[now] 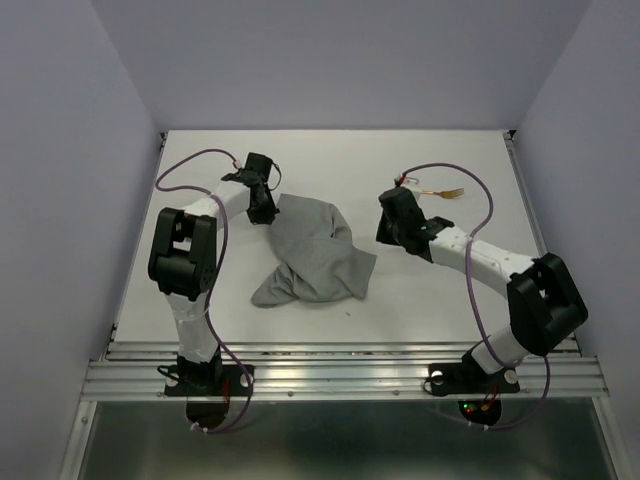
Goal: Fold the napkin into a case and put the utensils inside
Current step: Pick up the crumpled napkin from the center of the board.
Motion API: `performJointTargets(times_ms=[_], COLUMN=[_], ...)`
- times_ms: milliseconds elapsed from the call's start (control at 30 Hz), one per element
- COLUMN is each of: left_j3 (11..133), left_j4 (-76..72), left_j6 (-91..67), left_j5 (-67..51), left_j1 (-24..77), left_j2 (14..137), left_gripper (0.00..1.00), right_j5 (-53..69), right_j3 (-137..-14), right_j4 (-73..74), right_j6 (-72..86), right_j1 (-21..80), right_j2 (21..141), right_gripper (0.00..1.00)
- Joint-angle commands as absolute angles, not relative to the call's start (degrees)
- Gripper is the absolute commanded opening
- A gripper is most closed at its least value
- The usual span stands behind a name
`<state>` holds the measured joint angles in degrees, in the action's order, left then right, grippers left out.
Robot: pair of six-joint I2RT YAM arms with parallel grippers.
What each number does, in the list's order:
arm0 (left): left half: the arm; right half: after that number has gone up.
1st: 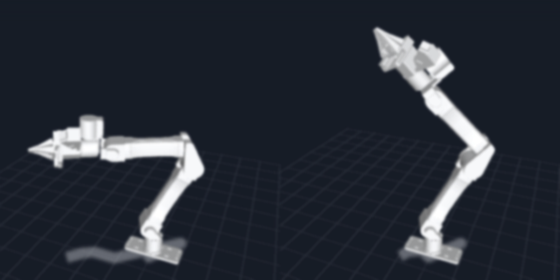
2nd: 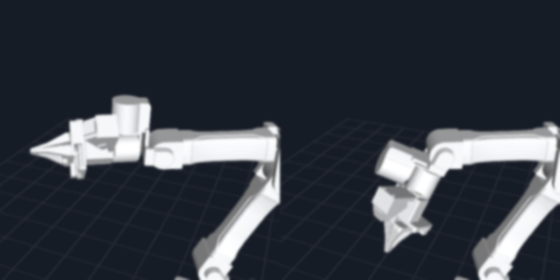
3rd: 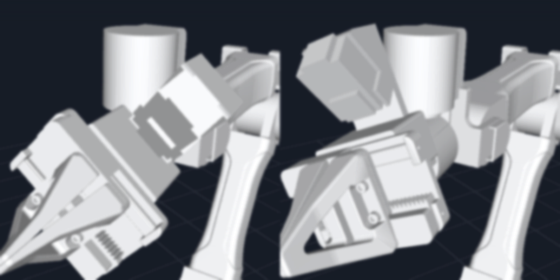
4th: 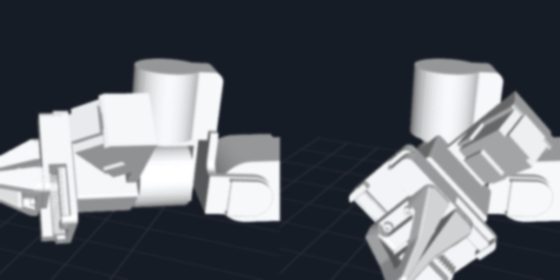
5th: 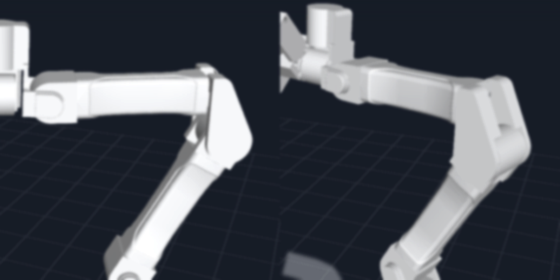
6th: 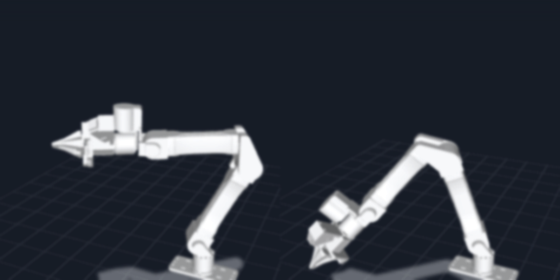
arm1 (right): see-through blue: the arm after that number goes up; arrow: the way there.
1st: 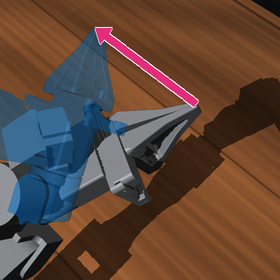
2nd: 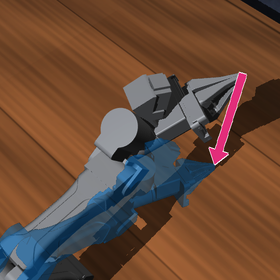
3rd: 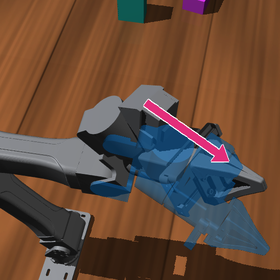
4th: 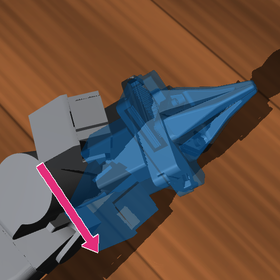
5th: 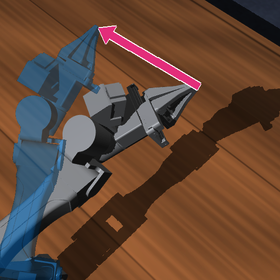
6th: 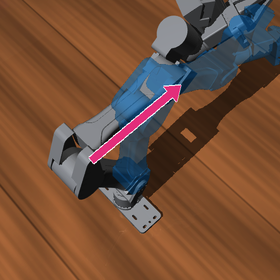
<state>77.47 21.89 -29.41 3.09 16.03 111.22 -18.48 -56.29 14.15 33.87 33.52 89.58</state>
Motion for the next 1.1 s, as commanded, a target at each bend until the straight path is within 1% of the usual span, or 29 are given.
performJointTargets(times_ms=[0, 67, 100, 133, 200, 267, 400, 567, 733, 867, 967, 1000, 1033, 1067], left_j3=[81.73, 81.74, 81.74, 81.65, 81.74, 81.65, 81.3, 81.65, 81.48, 81.12, 80.95, 80.95, 80.95, 80.95], left_j4=[25.4, 25.4, 25.31, 25.23, 25.14, 25.14, 25.05, 24.87, 24.87, 24.79, 24.79, 24.87, 24.87, 24.96], left_j6=[-29.0, -29.0, -28.83, -28.83, -28.74, -28.74, -28.56, -28.56, -28.65, -28.74, -28.57, -28.56, -28.48, -28.48], left_j5=[4.22, 3.87, 3.69, 3.26, 2.73, 2.2, 1.93, 1.85, 1.76, 1.58, 1.76, 1.76, 1.76, 1.76], left_j1=[16.08, 16.08, 16.0, 16.08, 16.08, 16.08, 16.08, 16.08, 16.08, 16.08, 16.08, 16.08, 16.08, 16.08], left_j2=[104.33, 103.19, 103.01, 102.92, 103.09, 103.62, 103.71, 103.89, 103.98, 103.8, 103.54, 103.54, 103.54, 103.45], left_gripper=[0.0, 0.0, 0.0, 0.0, 0.0, 0.0, 0.0, 0.0, 0.0, 0.0, 0.0, 0.0, 0.0, 0.0], right_j5=[-22.32, -22.15, -21.63, -19.71, -17.15, -13.82, -11.25, -12.13, -11.51, -12.13, -12.13, -12.04, -12.13, -12.22], right_j3=[-56.78, -55.81, -55.55, -55.37, -55.46, -55.37, -55.81, -55.99, -56.25, -56.78, -56.87, -56.87, -56.87, -56.95], right_j4=[14.41, 14.5, 14.33, 14.33, 14.5, 14.41, 14.68, 15.73, 15.82, 16.0, 15.82, 15.73, 15.56, 15.47], right_j6=[32.78, 33.05, 32.87, 32.0, 31.64, 31.29, 29.27, 27.08, 26.28, 25.93, 25.93, 25.93, 25.93, 25.93], right_j1=[34.1, 34.1, 34.1, 34.1, 34.1, 34.1, 34.1, 34.63, 35.77, 37.09, 37.62, 37.62, 37.62, 37.62], right_j2=[85.35, 84.12, 84.11, 84.55, 87.09, 89.81, 93.77, 96.06, 98.43, 100.19, 100.55, 100.55, 100.55, 100.55], right_gripper=[0.01, 0.01, 0.07, 0.19, 0.56, 0.57, 0.58, 0.59, 0.57, 0.51, 0.45, 0.42, 0.35, 0.31])
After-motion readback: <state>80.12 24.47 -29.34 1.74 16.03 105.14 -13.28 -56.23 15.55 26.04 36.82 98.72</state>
